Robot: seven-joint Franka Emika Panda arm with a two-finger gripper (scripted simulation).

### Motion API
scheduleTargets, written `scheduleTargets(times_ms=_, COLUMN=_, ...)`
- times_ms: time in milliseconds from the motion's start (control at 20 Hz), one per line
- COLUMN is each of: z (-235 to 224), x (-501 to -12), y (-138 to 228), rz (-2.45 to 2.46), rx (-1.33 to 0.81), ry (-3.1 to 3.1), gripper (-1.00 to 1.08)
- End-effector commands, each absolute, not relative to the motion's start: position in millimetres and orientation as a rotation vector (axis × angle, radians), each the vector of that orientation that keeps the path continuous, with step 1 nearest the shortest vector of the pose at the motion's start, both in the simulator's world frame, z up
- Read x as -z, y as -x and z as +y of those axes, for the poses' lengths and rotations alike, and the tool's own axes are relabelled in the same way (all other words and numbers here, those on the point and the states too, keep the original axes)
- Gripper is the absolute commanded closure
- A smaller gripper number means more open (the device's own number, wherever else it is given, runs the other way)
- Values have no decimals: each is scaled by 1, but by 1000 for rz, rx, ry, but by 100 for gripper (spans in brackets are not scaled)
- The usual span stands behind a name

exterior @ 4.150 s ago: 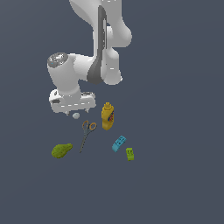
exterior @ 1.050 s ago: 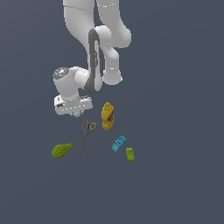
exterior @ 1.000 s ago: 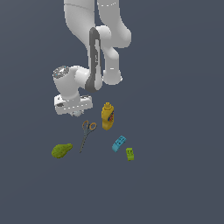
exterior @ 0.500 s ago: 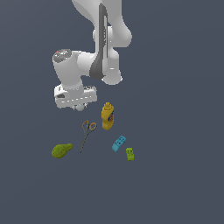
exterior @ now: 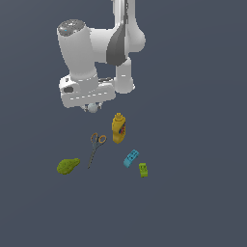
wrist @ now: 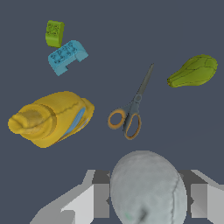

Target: Pick up a designated object from a clutter of objects.

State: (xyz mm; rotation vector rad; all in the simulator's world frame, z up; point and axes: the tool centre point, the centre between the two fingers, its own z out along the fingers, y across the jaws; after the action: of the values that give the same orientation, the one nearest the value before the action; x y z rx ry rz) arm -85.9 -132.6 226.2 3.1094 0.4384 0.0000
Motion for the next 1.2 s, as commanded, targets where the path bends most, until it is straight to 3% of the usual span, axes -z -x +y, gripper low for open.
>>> scheduleTargets(times_ms=0, z=-121, x=-250, y=81, rz=438, rx=1, ry=-3109, gripper=108)
scheduleTargets(times_ms=600, z=-75, x=-352, y=54, rz=439, rx=1, ry=-3110, gripper=108)
scheduleTargets(times_ms=1150, z=-59, x=-389, y=41, rz=437, rx=0, ry=-3111, gripper=108)
